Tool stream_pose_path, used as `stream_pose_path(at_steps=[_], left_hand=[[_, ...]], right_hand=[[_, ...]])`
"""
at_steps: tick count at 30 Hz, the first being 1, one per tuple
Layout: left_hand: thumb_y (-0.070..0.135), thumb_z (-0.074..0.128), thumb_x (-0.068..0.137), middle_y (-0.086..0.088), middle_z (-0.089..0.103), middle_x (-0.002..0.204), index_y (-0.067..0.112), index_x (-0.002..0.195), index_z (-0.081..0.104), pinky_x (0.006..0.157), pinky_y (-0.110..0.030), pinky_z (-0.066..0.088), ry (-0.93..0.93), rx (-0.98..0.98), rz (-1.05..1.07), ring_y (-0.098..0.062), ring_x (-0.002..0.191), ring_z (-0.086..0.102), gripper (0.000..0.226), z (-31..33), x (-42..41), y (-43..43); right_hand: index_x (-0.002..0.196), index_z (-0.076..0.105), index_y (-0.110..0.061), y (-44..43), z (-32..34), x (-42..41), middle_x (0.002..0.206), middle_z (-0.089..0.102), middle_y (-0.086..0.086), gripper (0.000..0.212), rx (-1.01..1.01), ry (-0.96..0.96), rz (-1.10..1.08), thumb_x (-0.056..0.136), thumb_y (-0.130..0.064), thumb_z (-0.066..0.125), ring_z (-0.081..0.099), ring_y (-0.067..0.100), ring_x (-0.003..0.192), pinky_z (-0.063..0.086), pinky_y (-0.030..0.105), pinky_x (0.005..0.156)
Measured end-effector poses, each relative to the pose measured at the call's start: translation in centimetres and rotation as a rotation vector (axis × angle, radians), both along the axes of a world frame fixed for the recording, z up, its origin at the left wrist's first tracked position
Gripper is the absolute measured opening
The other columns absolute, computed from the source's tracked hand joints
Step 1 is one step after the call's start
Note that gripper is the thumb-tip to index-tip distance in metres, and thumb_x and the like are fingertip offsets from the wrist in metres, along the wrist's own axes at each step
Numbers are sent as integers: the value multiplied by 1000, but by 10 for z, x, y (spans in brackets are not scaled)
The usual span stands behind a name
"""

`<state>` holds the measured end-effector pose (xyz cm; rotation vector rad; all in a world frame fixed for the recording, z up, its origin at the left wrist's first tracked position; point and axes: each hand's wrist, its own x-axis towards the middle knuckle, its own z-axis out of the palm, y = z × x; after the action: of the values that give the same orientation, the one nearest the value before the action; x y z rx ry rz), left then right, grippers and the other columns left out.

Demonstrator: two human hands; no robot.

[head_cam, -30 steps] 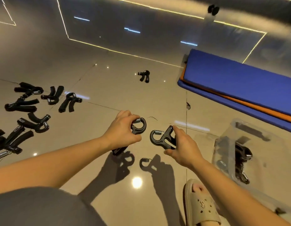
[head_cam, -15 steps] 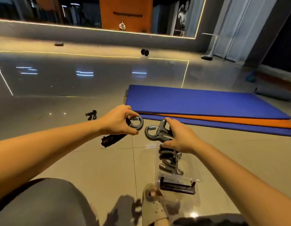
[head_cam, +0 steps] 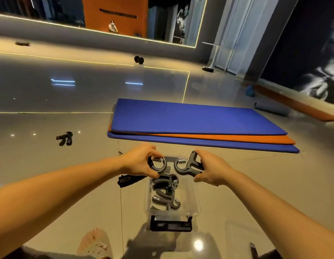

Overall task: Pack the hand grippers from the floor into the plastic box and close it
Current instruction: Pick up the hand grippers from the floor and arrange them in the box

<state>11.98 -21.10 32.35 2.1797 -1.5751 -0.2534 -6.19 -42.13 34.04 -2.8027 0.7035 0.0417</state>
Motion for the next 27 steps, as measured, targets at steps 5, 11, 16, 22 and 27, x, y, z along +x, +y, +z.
stream_pose_path(at_steps=[5, 11, 16, 22, 27], left_hand=[[51, 79, 76, 13, 43, 101, 33, 138, 56, 78, -20, 38, 20, 55, -62, -5, 97, 40, 68, -37, 18, -49], [49, 76, 80, 12, 45, 107, 32, 143, 52, 84, -18, 37, 45, 146, -160, -5, 102, 39, 69, -112, 18, -99], [48, 69, 85, 7, 44, 111, 32, 150, 45, 91, -23, 32, 2, 262, -235, -8, 107, 34, 70, -170, 21, -130], [43, 72, 85, 2, 51, 128, 30, 146, 51, 103, -32, 40, 39, 322, -283, -13, 120, 40, 66, -206, 25, -167], [42, 77, 82, 3, 55, 129, 25, 143, 54, 104, -31, 42, 68, 377, -243, -12, 120, 45, 68, -232, 30, -171]], right_hand=[[126, 48, -27, -41, -44, -2, 117, 63, 0, 75, 27, 16, -125, 66, -41, 91, 62, 20, 90, 58, 38, 79], [132, 46, -20, -85, -120, 6, 125, 58, 3, 79, 71, -44, -230, 69, -41, 90, 61, 27, 101, 52, 39, 78], [132, 44, -18, -118, -160, 34, 124, 57, 5, 79, 112, -69, -335, 71, -43, 88, 59, 29, 108, 53, 41, 82], [136, 44, -18, -150, -188, 76, 125, 57, 5, 82, 170, -103, -291, 71, -42, 89, 59, 28, 108, 52, 40, 85], [132, 47, -17, -173, -198, 92, 124, 57, 5, 77, 212, -106, -299, 72, -43, 87, 59, 28, 106, 52, 42, 87]])
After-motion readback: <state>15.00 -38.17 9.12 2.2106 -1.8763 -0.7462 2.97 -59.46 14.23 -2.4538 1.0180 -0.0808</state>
